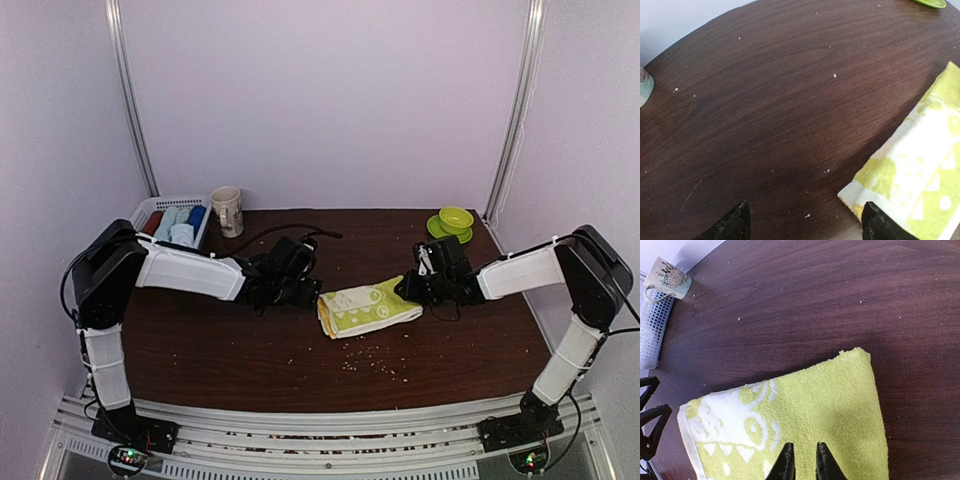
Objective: Roll the towels
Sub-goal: Smooth out the towel at the center of the board.
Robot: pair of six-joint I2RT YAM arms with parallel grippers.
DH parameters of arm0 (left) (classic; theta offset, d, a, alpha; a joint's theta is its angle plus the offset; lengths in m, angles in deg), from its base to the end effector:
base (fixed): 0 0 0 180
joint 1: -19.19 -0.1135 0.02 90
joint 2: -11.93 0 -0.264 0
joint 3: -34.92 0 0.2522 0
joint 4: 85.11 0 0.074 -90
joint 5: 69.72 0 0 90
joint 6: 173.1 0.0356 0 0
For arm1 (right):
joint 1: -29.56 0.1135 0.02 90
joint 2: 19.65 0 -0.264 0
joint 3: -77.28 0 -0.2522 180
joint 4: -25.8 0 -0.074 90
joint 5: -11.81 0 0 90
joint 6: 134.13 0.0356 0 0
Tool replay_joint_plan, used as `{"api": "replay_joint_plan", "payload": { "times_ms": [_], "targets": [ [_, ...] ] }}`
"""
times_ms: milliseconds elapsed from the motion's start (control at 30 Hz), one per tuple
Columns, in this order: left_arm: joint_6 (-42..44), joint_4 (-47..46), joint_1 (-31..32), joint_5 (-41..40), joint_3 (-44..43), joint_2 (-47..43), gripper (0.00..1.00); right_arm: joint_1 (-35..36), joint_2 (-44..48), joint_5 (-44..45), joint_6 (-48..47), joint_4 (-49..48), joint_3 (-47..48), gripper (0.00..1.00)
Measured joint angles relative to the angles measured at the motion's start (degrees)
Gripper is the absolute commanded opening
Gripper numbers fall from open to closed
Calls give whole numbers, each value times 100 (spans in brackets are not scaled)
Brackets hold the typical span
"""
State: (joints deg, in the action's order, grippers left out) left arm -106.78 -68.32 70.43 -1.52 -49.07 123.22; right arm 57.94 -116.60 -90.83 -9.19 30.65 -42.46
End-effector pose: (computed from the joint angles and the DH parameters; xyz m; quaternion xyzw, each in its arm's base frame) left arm 0.2713 -0.3168 0.1693 0.1437 0.8957 -0.0947 0.4099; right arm 0.2915 0.1664 0.1528 0.0068 0.9075 0.2995 0.2945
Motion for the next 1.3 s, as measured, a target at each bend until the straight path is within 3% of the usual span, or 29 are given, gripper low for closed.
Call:
{"api": "replay_joint_plan", "payload": {
  "times_ms": [133, 300, 367, 533, 700, 967, 1100, 1133, 1200, 1300],
  "targets": [
    [90, 59, -98, 144, -216, 339, 77, -81, -26, -31, 4, -133, -234, 14],
    [203, 76, -94, 260, -431, 651, 65, -105, -26, -9, 0, -151, -518, 14],
    [238, 109, -94, 254, -531, 789, 55, -105, -26, 11, -4, -170, -597, 13],
    [282, 245, -94, 96, -564, 916, 55, -105, -26, 120, -26, -271, -660, 13],
    [306, 356, -94, -205, -562, 916, 66, -105, -24, 151, -55, -317, -680, 16],
    [348, 573, -94, -348, -498, 509, 89, -105, 595, 44, -70, -92, -682, 44],
    [393, 557, -52, -264, -518, -129, 97, -125, 1095, 17, -63, -125, -433, 50],
    [407, 531, -22, -236, -544, -264, 96, -133, 1119, -22, -66, -181, -358, 50],
    [422, 407, 76, -92, -651, -431, 85, -151, 1082, -131, -35, -348, -249, 50],
    [382, 109, 247, 264, -737, -457, 54, -201, 772, -439, 103, -798, -177, 50]
  ]
}}
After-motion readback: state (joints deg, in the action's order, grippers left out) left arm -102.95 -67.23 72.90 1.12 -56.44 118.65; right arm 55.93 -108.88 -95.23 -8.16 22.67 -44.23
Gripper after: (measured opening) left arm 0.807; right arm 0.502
